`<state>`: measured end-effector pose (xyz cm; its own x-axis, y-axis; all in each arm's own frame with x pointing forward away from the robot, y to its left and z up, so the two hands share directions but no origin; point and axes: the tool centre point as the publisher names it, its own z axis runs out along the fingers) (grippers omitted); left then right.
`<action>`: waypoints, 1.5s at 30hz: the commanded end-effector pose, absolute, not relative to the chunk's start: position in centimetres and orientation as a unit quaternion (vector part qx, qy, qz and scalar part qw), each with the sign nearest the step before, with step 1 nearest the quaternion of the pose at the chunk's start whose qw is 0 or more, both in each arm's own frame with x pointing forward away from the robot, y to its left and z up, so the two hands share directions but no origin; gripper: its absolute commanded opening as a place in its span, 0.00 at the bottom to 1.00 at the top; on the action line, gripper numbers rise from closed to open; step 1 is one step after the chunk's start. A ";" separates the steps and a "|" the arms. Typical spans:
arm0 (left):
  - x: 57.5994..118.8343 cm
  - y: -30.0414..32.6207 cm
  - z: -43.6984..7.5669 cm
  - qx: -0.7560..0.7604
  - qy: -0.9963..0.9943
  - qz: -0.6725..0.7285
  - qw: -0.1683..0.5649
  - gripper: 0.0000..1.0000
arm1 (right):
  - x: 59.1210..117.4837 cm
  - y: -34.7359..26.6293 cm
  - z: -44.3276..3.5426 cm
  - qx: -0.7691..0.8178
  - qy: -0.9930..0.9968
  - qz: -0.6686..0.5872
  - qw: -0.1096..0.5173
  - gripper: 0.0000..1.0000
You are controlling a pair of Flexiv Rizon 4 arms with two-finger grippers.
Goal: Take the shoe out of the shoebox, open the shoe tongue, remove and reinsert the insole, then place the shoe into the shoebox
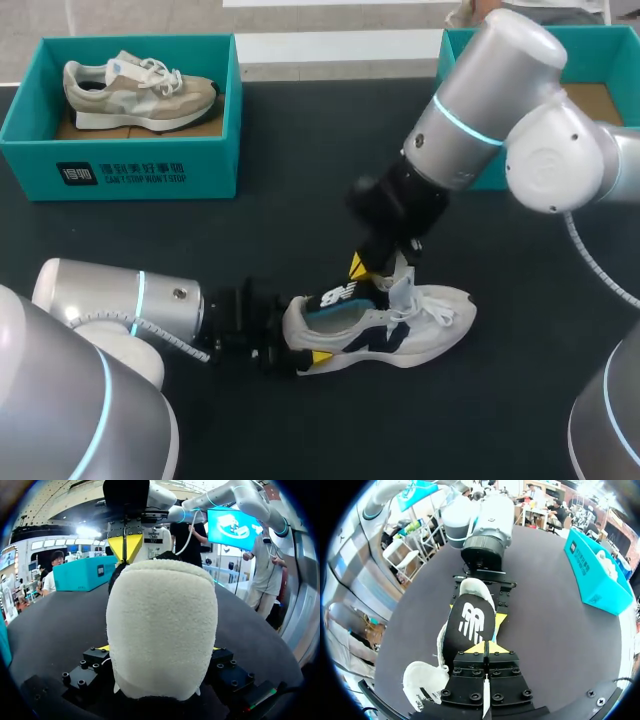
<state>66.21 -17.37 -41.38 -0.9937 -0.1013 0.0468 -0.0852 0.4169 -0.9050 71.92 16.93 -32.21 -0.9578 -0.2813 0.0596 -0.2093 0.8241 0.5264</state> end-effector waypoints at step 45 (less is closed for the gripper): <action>65.7 -17.4 -41.7 -0.056 0.842 -0.536 0.008 0.00 | 72.5 21.4 -29.7 0.163 -0.868 -0.325 0.337 1.00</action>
